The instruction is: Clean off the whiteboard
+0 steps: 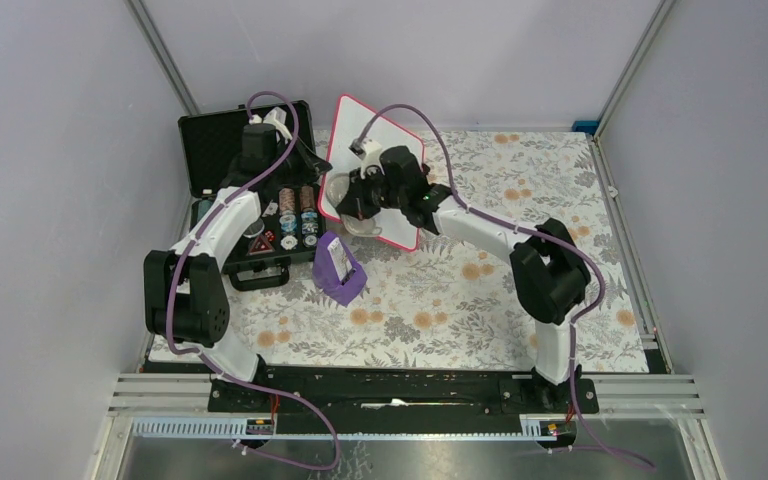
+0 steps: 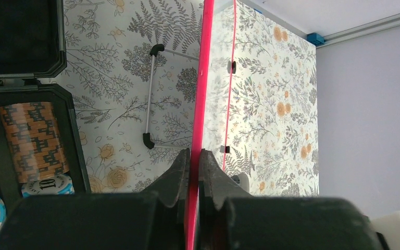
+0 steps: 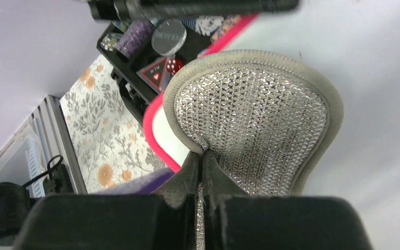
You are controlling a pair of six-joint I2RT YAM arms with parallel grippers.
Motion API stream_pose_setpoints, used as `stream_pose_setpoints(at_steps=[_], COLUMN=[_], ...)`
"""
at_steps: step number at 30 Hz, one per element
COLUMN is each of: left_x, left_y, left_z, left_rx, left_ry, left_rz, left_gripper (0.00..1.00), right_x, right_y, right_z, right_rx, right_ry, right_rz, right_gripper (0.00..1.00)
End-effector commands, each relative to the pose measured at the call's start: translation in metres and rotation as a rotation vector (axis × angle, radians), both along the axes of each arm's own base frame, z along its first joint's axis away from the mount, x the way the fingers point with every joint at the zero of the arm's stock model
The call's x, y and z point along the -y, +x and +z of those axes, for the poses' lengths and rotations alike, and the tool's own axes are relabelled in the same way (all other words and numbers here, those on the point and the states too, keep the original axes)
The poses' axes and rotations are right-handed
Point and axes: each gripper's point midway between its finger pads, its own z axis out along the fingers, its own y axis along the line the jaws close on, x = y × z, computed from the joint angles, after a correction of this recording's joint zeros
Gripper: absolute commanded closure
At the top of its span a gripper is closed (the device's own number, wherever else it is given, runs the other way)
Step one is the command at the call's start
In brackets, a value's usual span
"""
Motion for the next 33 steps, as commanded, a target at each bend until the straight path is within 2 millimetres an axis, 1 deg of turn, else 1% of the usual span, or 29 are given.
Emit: stream_pose_setpoints(at_steps=[1, 3, 4, 5, 7, 10, 11, 13, 16, 17, 19, 21, 24, 26, 28, 31, 33], left_x=[0.048, 0.048, 0.048, 0.048, 0.048, 0.048, 0.048, 0.048, 0.047, 0.047, 0.048, 0.048, 0.049, 0.048, 0.048, 0.048, 0.048], left_y=[-0.031, -0.032, -0.031, -0.031, -0.031, -0.032, -0.032, -0.032, -0.031, -0.031, -0.031, -0.031, -0.031, -0.030, -0.030, -0.031, -0.031], left_z=[0.013, 0.013, 0.013, 0.013, 0.014, 0.013, 0.013, 0.014, 0.012, 0.012, 0.010, 0.008, 0.008, 0.008, 0.008, 0.008, 0.009], left_rx=[-0.023, -0.023, -0.022, -0.023, -0.020, -0.023, -0.023, -0.022, -0.026, -0.025, -0.028, -0.033, -0.033, -0.032, -0.031, -0.031, -0.028], left_ry=[-0.098, -0.099, -0.099, -0.099, -0.100, -0.102, -0.102, -0.101, -0.099, -0.099, -0.099, -0.098, -0.097, -0.094, -0.093, -0.093, -0.092], left_rz=[-0.178, -0.177, -0.177, -0.177, -0.177, -0.177, -0.177, -0.175, -0.172, -0.171, -0.172, -0.173, -0.174, -0.171, -0.172, -0.173, -0.173], left_gripper=[1.00, 1.00, 1.00, 1.00, 1.00, 1.00, 1.00, 1.00, 1.00, 1.00, 1.00, 1.00, 1.00, 1.00, 1.00, 1.00, 1.00], right_x=[0.048, 0.068, 0.074, 0.075, 0.070, 0.057, 0.049, 0.026, -0.014, -0.025, -0.042, -0.049, -0.051, -0.048, -0.039, -0.012, 0.016], right_y=[-0.015, -0.005, -0.003, -0.002, -0.004, -0.008, -0.012, -0.025, -0.047, -0.053, -0.058, -0.058, -0.051, -0.047, -0.041, -0.034, -0.028], right_z=[-0.081, -0.089, -0.090, -0.089, -0.083, -0.064, -0.055, -0.032, 0.002, 0.010, 0.023, 0.030, 0.028, 0.016, 0.002, -0.029, -0.049], right_rx=[-0.174, -0.181, -0.180, -0.174, -0.174, -0.129, -0.107, -0.062, -0.017, -0.011, -0.001, 0.003, 0.009, 0.001, -0.002, -0.050, -0.096], right_ry=[-0.164, -0.206, -0.223, -0.226, -0.212, -0.205, -0.199, -0.161, -0.064, -0.039, 0.001, 0.024, 0.019, -0.005, -0.028, -0.066, -0.097], right_rz=[-0.049, -0.105, -0.124, -0.127, -0.109, -0.090, -0.071, -0.017, 0.093, 0.128, 0.183, 0.208, 0.184, 0.160, 0.114, 0.052, 0.001], right_gripper=[1.00, 1.00, 1.00, 1.00, 1.00, 1.00, 1.00, 1.00, 1.00, 1.00, 1.00, 1.00, 1.00, 1.00, 1.00, 1.00, 1.00])
